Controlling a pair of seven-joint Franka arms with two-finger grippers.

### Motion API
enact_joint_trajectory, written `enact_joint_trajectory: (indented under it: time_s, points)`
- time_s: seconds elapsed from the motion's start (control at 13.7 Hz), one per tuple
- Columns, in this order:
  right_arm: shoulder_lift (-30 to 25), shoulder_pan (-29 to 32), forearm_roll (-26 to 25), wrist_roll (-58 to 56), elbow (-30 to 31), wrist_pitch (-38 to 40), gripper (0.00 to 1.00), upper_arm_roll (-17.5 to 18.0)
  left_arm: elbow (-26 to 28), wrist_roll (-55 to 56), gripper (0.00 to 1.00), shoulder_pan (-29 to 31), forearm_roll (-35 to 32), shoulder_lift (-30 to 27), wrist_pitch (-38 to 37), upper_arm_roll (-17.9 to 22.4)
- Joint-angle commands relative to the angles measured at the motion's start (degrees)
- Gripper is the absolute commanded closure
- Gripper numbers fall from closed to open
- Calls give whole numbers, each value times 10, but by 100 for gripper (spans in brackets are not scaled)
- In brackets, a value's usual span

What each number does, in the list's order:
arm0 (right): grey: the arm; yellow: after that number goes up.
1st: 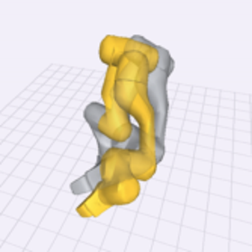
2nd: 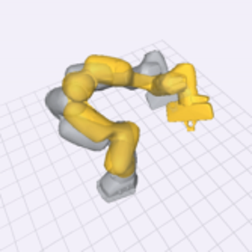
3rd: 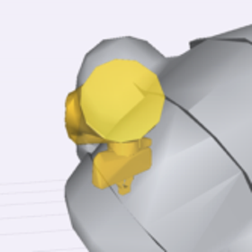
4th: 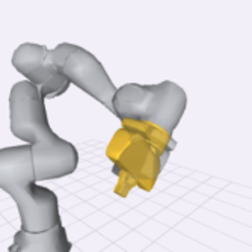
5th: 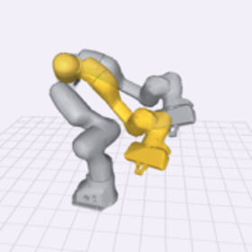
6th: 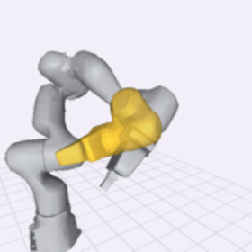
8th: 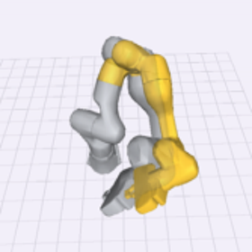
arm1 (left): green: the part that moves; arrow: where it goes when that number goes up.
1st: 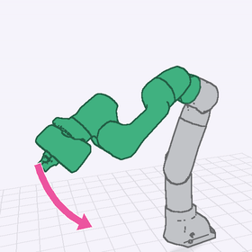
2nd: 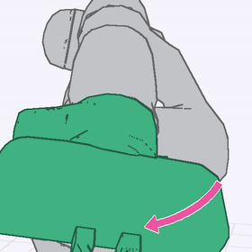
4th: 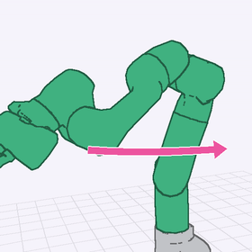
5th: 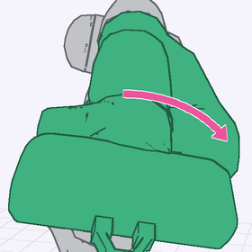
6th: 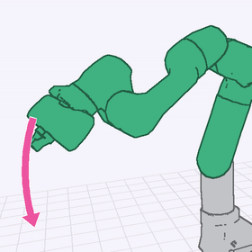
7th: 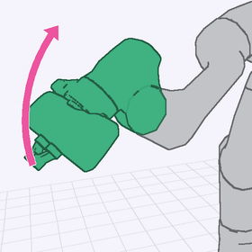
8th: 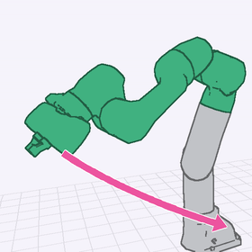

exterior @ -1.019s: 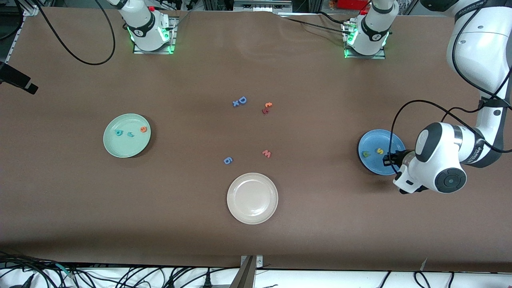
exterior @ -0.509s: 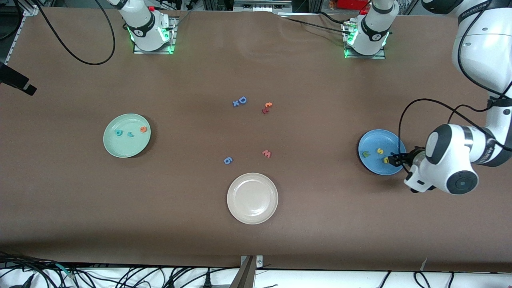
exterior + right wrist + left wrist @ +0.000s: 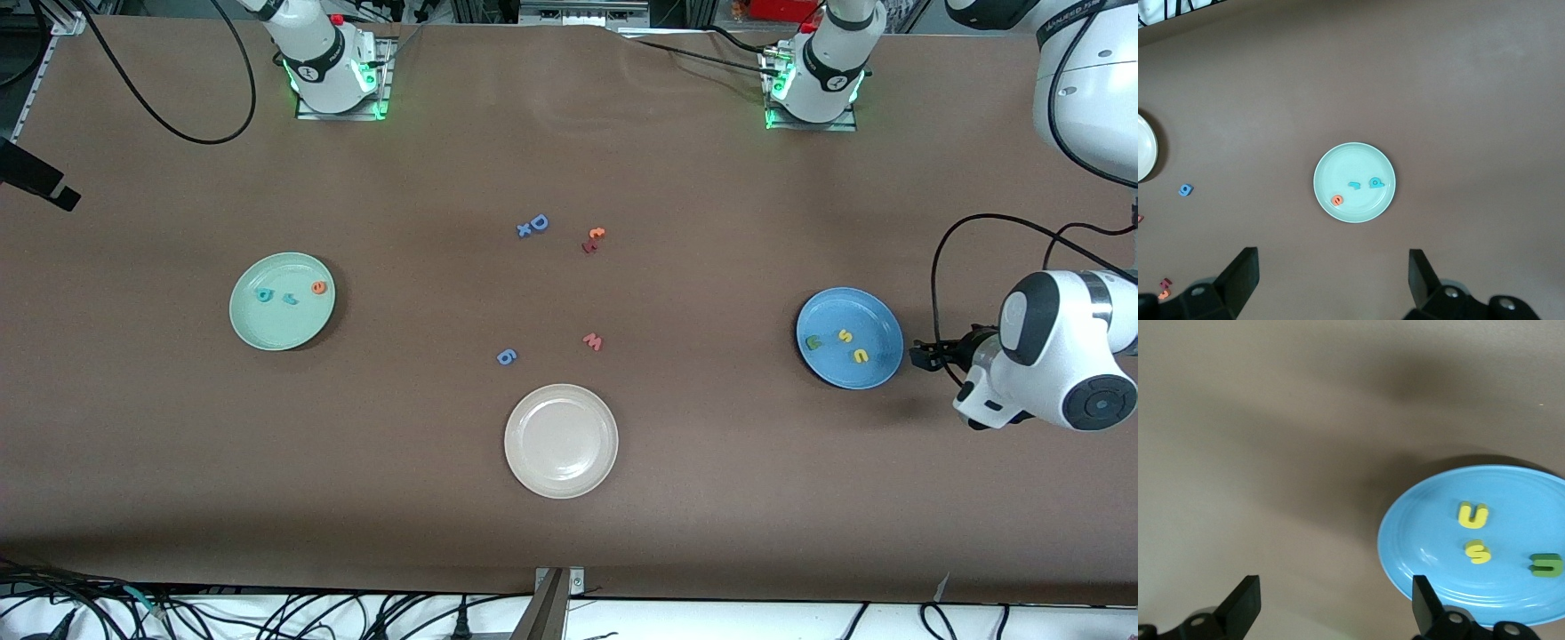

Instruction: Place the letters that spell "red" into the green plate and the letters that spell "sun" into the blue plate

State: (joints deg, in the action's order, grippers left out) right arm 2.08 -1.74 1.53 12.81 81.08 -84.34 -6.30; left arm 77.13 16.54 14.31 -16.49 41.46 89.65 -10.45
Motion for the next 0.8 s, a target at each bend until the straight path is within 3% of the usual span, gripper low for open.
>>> enact_joint_trajectory:
  time_s: [0.0,0.44,0.58,0.73]
  points:
    - [-15,2,-3,-3,11,-6,0,2,5,-70,0,12,20,-26,0,6]
    - [-15,1,-2,1,9,-5,0,7,180,-94,0,-37,135,-181,118,95]
    - [-14,1,0,0,5,-2,0,7,230,-87,0,-67,138,-239,127,98]
    - [-14,0,-1,0,4,-3,0,7,259,-90,0,-101,138,-293,123,126]
